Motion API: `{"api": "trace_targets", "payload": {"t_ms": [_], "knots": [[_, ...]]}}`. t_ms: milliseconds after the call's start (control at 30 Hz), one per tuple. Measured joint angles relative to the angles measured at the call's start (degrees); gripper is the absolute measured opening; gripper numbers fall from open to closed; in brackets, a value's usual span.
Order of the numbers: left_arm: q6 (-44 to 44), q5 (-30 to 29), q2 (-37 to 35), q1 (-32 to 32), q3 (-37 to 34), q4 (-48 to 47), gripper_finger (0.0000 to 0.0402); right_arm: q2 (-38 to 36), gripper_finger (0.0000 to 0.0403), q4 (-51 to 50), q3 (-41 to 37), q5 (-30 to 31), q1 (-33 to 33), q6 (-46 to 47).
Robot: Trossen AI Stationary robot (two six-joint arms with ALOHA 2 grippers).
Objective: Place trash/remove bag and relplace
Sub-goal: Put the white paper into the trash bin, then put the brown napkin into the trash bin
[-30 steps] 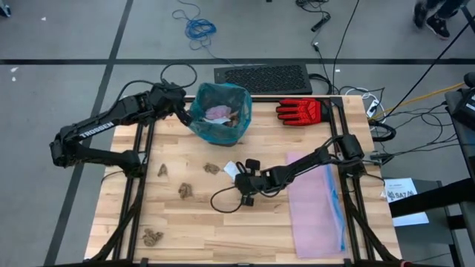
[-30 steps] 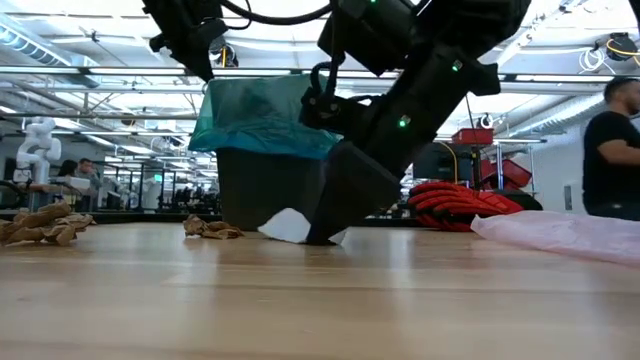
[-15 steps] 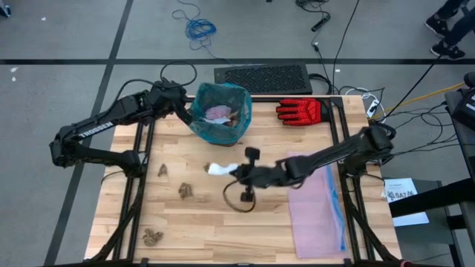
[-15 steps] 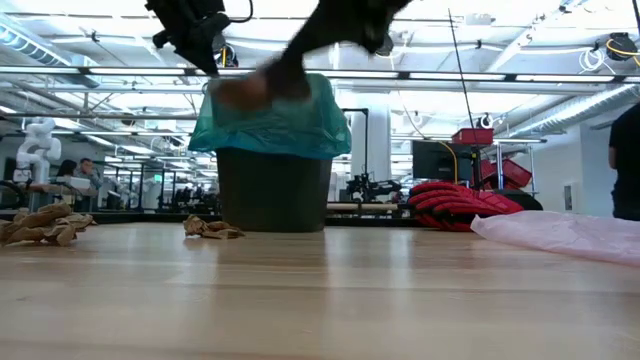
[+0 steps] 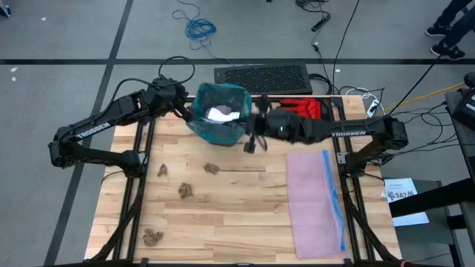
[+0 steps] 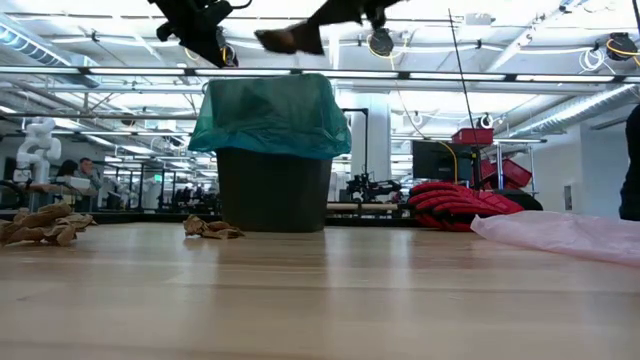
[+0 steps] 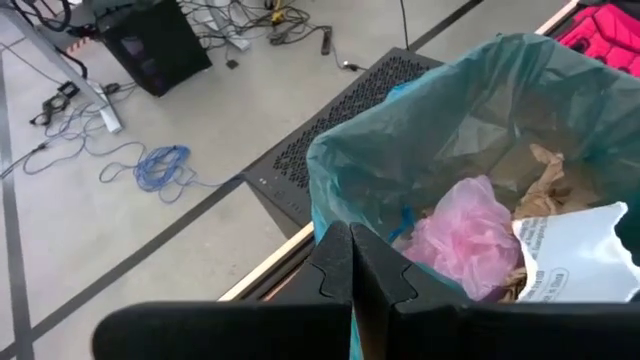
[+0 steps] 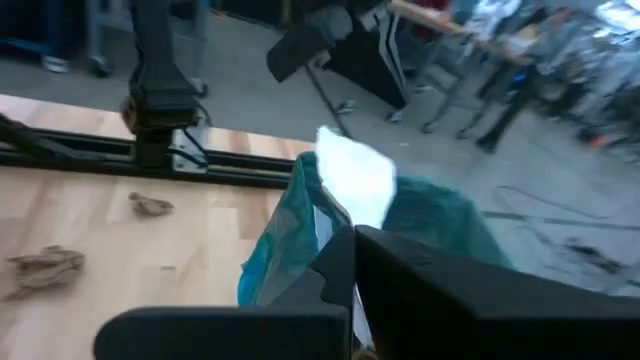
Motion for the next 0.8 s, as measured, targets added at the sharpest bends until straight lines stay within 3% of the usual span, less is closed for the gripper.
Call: {"api": "trace_targets", "payload": {"t_ms": [133, 267, 633, 800], "knots": [[-0.2, 1.3, 0.0, 0.0, 0.0, -0.1, 0.0, 1.3, 0.0, -0.7, -0.1, -8.3, -5.4, 4.3], [1.2, 2.9, 0.0, 0.0, 0.0, -0.6, 0.0, 1.9, 0.0017, -0.8, -0.1, -10.2, -8.1, 5.7], [6.0, 29.0, 0.1, -0.6, 0.0, -2.8, 0.0, 1.6, 0.0173, -0.9, -0.1, -10.4, -8.7, 1.9], [7.3, 32.0, 1.7, -4.4, 0.0, -6.6, 0.0, -1.6, 0.0206, -7.7, -0.1, -12.9, -8.5, 1.8]]}}
